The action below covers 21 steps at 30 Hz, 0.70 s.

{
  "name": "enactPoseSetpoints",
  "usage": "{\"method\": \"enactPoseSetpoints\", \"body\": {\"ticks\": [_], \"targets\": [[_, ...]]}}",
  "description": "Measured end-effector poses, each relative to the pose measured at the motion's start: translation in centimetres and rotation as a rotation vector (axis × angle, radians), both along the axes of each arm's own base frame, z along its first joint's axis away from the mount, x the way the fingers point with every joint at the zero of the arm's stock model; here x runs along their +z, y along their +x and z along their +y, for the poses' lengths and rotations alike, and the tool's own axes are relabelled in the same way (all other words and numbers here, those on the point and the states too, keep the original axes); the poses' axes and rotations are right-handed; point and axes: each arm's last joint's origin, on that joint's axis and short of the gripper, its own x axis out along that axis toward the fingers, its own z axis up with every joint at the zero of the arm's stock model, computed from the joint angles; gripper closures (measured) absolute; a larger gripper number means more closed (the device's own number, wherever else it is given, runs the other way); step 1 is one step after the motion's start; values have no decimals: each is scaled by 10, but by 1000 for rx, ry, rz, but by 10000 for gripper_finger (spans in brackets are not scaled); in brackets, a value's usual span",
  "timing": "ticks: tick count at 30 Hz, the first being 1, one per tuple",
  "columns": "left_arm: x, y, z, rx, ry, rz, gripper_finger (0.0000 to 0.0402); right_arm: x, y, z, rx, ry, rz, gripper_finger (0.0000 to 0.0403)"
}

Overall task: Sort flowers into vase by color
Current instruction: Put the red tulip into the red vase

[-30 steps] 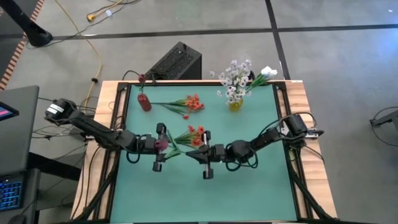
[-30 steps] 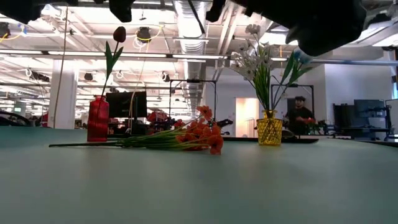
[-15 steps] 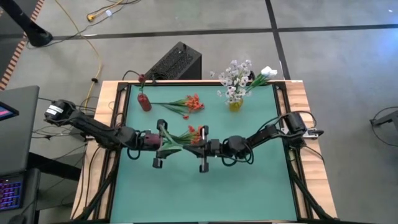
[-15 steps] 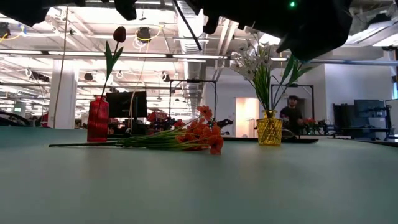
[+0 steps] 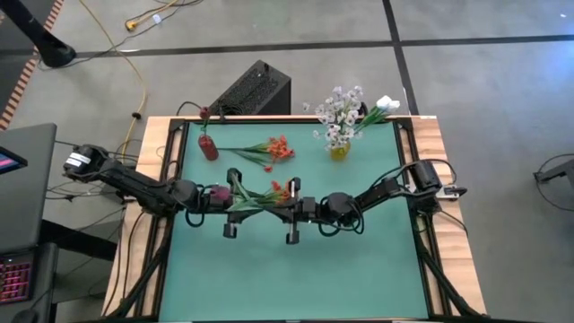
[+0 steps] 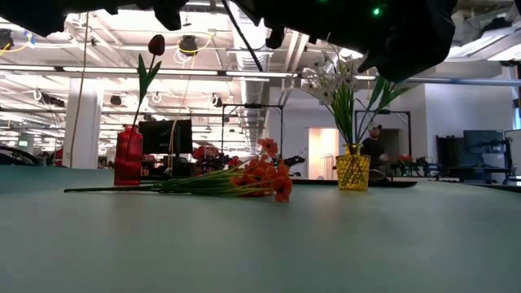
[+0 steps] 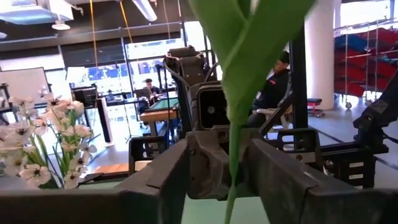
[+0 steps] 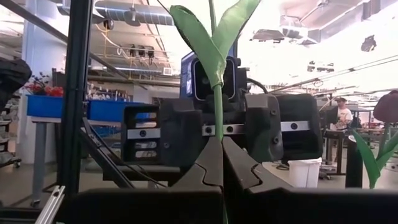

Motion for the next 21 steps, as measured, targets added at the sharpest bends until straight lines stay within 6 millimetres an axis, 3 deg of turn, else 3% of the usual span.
{"method": "enactPoseSetpoints", "body": {"ticks": [8, 21], "targets": [[0, 0, -1, -44, 56, -6, 386, 0, 0, 0, -1, -2, 0, 377], [0, 0, -1, -10, 74, 1, 401, 6, 6, 2, -2, -12, 30, 312]]}}
